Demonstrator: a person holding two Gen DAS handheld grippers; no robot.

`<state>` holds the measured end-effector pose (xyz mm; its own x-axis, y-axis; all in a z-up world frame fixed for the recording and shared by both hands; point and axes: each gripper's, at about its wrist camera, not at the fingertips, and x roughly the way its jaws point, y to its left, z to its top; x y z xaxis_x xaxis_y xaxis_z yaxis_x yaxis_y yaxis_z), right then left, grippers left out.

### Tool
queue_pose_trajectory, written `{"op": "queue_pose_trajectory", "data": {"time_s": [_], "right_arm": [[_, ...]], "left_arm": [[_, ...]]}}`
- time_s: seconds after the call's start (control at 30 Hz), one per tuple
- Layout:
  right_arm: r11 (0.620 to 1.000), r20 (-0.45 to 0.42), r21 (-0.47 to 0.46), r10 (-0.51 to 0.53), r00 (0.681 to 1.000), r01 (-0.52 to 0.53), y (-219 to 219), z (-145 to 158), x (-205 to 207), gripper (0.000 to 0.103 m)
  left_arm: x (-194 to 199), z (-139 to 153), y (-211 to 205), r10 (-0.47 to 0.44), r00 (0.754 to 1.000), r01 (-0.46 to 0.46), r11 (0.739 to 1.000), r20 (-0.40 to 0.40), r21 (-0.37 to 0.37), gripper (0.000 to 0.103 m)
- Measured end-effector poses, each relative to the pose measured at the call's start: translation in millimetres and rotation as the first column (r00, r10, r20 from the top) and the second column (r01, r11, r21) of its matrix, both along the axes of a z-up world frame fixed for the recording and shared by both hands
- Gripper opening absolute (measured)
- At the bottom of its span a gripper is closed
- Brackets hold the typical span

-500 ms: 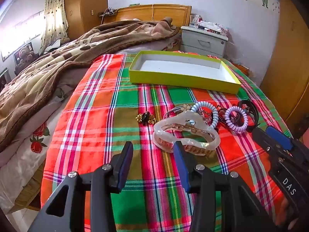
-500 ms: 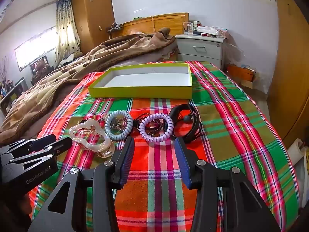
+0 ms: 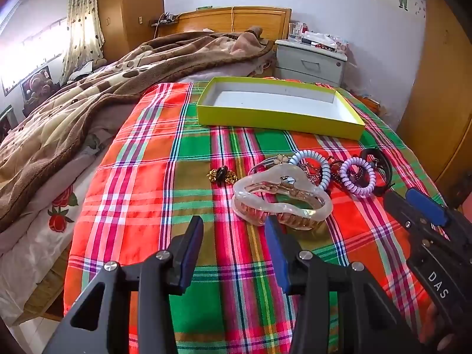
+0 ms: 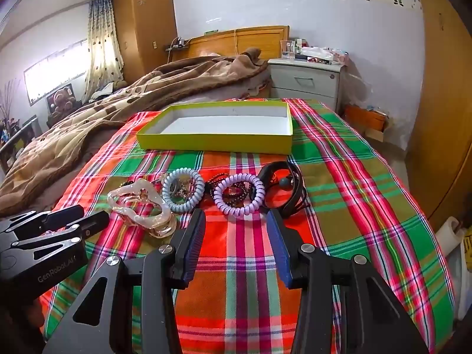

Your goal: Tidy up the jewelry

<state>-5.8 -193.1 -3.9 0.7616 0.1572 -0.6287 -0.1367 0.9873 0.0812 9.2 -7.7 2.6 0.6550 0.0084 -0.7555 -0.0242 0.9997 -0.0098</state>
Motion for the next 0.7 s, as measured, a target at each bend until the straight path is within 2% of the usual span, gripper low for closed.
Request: {"op": "queue_pose_trajectory", "data": {"time_s": [0.07, 0.7], "right_arm": [[1.0, 0.0, -0.002, 0.001, 1.0, -0.001, 0.1, 0.7, -0.7, 0.044], [1.0, -0.006, 0.001, 0.0, 1.0, 0.0, -0.5, -2.2, 1.2, 0.044]], "left_arm": [[-18.4, 0.7, 3.0, -0.003, 0.999, 0.003, 1.0, 0.033, 0.002, 0.045], [-16.8, -0.4, 4.9, 0.003, 1.0, -0.003, 1.0, 0.011, -0.008, 0.045]]}}
